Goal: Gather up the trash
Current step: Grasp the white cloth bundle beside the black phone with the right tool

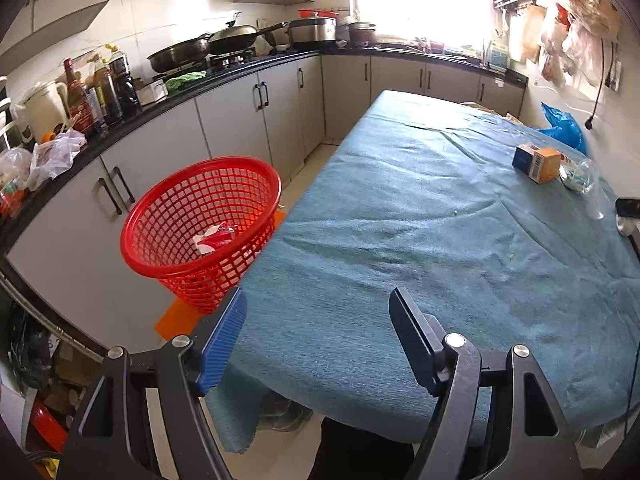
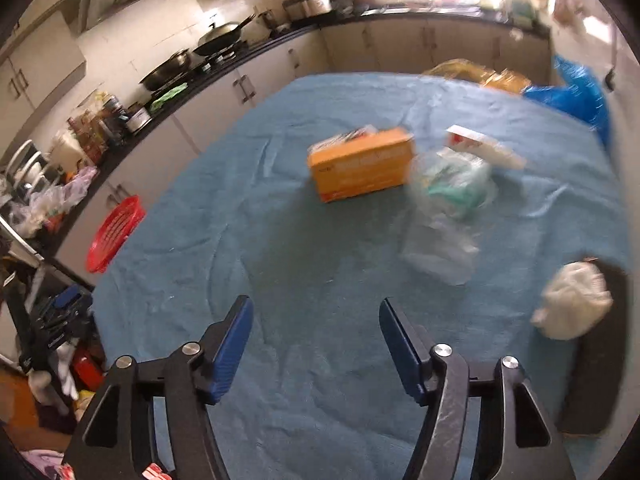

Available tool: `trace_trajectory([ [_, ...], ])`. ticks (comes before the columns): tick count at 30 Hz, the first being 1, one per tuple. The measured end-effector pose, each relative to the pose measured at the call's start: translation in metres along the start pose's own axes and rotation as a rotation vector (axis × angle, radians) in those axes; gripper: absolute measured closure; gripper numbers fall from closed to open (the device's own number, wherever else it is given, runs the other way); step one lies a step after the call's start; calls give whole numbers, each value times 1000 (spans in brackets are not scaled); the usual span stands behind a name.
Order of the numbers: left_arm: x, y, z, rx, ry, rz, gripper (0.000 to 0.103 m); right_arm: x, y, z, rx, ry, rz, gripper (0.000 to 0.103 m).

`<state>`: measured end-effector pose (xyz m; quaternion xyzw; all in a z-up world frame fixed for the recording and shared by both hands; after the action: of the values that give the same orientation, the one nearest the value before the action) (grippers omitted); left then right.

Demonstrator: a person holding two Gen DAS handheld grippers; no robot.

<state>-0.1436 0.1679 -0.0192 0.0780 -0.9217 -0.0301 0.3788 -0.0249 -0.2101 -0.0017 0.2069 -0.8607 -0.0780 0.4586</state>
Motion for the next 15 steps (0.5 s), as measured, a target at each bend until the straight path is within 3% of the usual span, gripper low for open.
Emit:
trace_trajectory([
  [3,-3,-3,0,5,3,17,30,15,-30,-21,-44,-87,167,20],
  [6,-6,-9,1,20,17,50,30,11,-61,-43,-158,-138,223,19],
  [10,-5,-15,4,12,24,69,30,-24,-88,-57,-291,-99,189,20],
  [15,-1,-7,7,7,21,38,30,-51,-62,-54,-314,-80,51,42],
])
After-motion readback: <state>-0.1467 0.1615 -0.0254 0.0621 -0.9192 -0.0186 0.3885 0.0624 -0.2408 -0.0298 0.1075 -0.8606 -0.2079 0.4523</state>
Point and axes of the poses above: each gripper's, at about its wrist camera, not at the fingertips, and x roughly against the way its jaws point, y to its left, z to its underside, the point moved 9 cm from there along -x, roughly the way its jaws point, and after that the axes turned 4 degrees about -x, right-handed, at the moved point
